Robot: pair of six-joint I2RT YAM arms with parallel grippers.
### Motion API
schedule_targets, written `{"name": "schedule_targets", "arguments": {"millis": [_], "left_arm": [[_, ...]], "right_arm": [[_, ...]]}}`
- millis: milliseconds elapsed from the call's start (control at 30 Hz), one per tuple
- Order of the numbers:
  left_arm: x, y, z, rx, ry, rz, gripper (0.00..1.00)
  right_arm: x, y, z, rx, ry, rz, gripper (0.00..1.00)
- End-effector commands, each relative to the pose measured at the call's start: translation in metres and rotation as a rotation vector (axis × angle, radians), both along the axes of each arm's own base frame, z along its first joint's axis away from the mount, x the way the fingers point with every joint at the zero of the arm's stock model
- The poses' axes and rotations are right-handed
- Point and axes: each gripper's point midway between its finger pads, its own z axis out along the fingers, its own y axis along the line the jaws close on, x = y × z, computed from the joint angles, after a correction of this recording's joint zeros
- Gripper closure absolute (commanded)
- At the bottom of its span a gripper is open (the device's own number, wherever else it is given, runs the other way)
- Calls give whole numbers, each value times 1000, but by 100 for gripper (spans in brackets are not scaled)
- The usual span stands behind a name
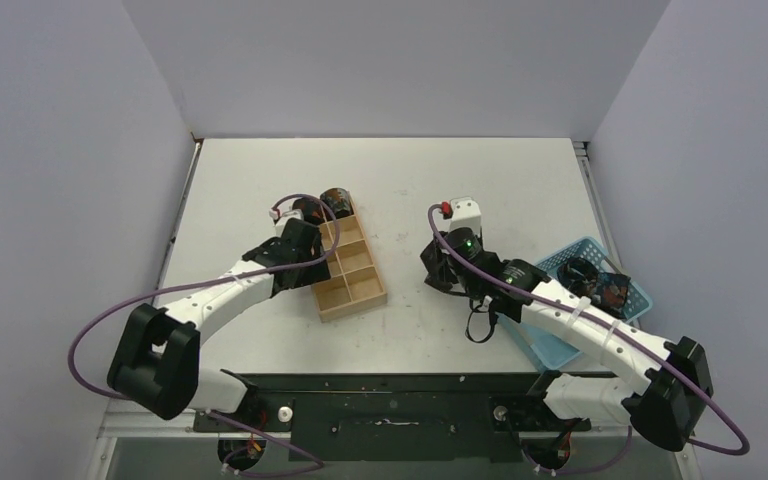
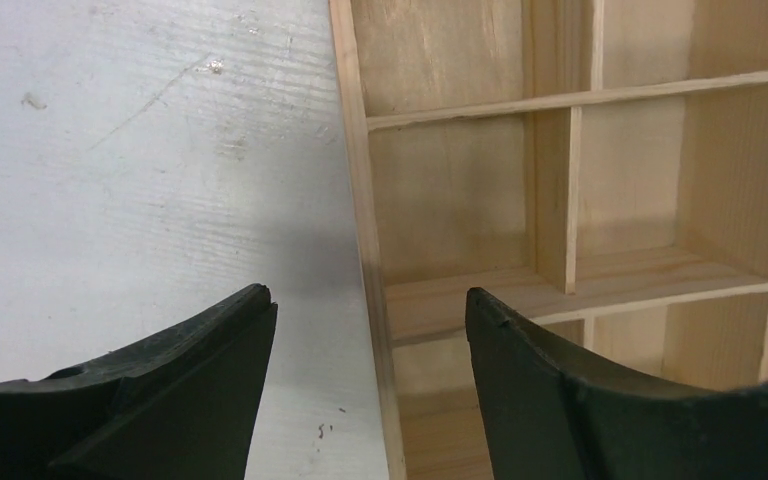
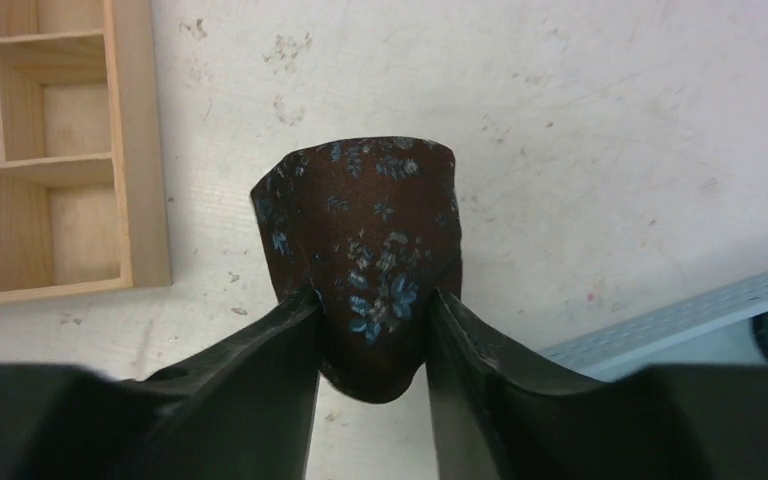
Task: Roll the ties
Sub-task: Place the tie at the center of the board, then move the storage box to the center of the board.
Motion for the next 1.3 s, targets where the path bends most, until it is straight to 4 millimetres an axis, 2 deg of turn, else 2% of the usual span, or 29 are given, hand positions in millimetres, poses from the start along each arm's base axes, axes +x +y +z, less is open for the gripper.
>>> {"name": "schedule_targets", "arguments": {"millis": [0, 67, 167, 400, 600, 700, 800, 900, 933, 1000, 1067, 1167, 1267], "left_arm": [[32, -11, 8, -38, -59, 22, 38], [38, -10, 3, -26, -47, 35, 46], [52, -7, 1, -28, -45, 61, 62], [97, 10, 7, 1, -67, 110, 100], [147, 30, 5, -11, -84, 145, 100], [174, 42, 2, -25, -83, 173, 100], [197, 54, 8, 2, -102, 177, 100], [208, 61, 17, -13, -111, 187, 100], [207, 61, 23, -22, -117, 192, 90], [201, 59, 40, -51, -155, 198, 57], [189, 55, 60, -86, -207, 219, 34], [162, 47, 90, -160, -270, 239, 16], [132, 26, 117, -218, -323, 197, 10]], "right_arm": [[-3, 22, -5, 107, 8, 85, 45], [-3, 22, -3, 114, 3, 88, 30], [1, 20, -2, 125, 2, 84, 19], [9, 5, -18, 192, 36, 38, 16], [6, -4, -28, 235, 48, -29, 16], [7, -18, -22, 255, 20, -92, 16], [11, -45, -8, 239, -26, -205, 16], [15, -86, 6, 198, -82, -366, 15], [17, -101, 7, 184, -86, -417, 15], [21, -129, 0, 178, -74, -511, 14], [23, -148, -15, 195, -45, -576, 13], [24, -160, -34, 182, -18, -648, 13], [23, -171, -54, 116, 22, -706, 13]]}}
